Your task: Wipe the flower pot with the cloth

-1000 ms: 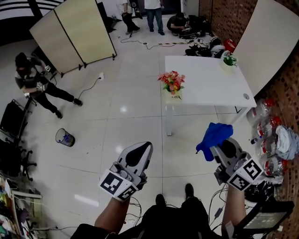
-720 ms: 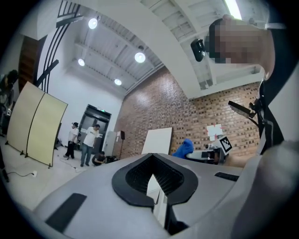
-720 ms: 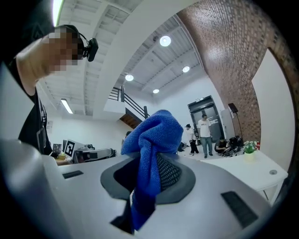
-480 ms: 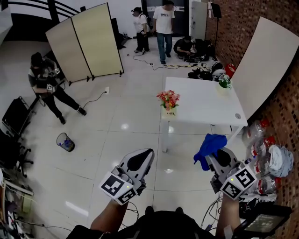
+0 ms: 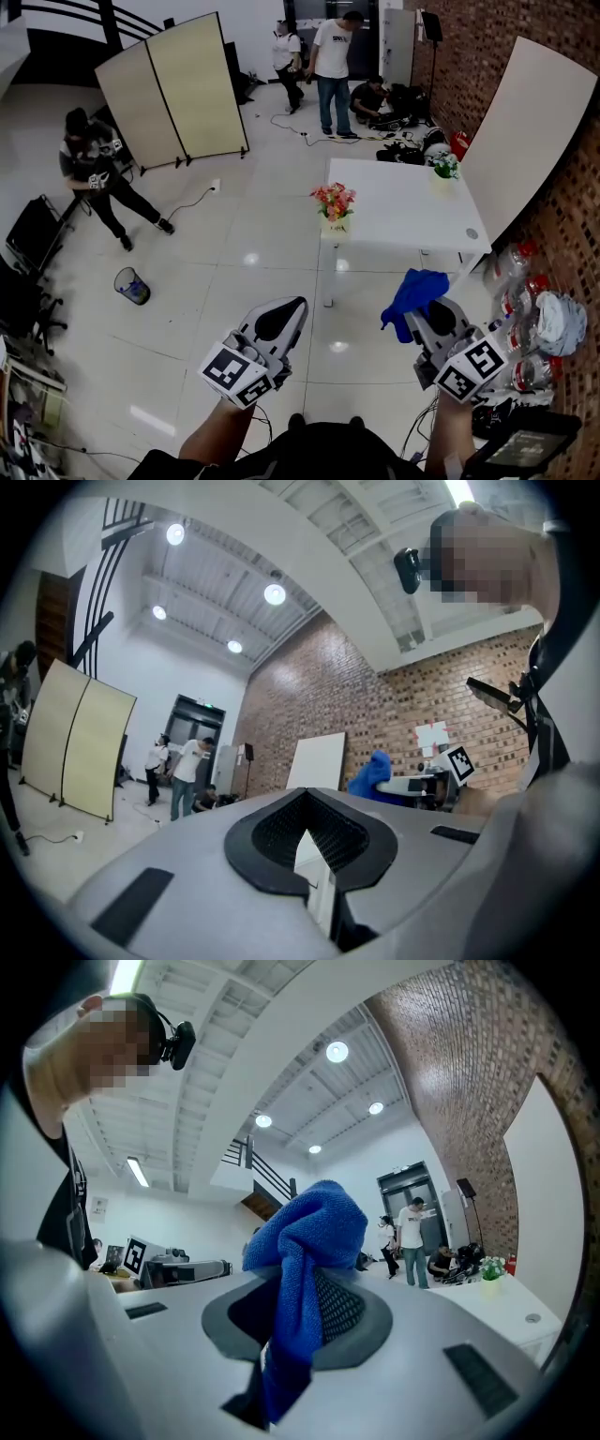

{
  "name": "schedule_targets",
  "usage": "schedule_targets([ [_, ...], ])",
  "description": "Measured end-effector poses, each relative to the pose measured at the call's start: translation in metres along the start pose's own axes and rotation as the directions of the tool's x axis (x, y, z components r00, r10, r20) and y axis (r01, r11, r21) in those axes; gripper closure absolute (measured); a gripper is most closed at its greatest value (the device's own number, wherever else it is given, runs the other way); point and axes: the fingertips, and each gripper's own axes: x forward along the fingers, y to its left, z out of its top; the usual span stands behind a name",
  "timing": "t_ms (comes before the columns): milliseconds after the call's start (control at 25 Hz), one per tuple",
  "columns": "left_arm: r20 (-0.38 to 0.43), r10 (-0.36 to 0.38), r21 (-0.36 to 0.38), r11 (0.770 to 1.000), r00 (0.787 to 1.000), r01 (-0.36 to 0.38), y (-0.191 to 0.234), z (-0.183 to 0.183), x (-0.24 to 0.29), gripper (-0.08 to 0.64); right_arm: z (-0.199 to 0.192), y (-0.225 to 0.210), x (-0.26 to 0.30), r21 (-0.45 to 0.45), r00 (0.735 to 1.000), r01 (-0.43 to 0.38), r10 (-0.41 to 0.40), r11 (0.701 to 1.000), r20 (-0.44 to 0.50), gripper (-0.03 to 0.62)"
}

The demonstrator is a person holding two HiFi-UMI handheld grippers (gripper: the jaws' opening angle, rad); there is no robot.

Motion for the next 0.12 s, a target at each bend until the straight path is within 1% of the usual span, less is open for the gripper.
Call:
schedule_targets([
  [120, -0.010, -0.004, 0.009, 1.000, 1.000, 0.004, -0.0034, 0.0001, -0.0022, 0.555, -0.0017, 0.0022, -0.0047, 0.001, 1.000, 0.012, -0.012, 1.000, -0.005, 0.528],
])
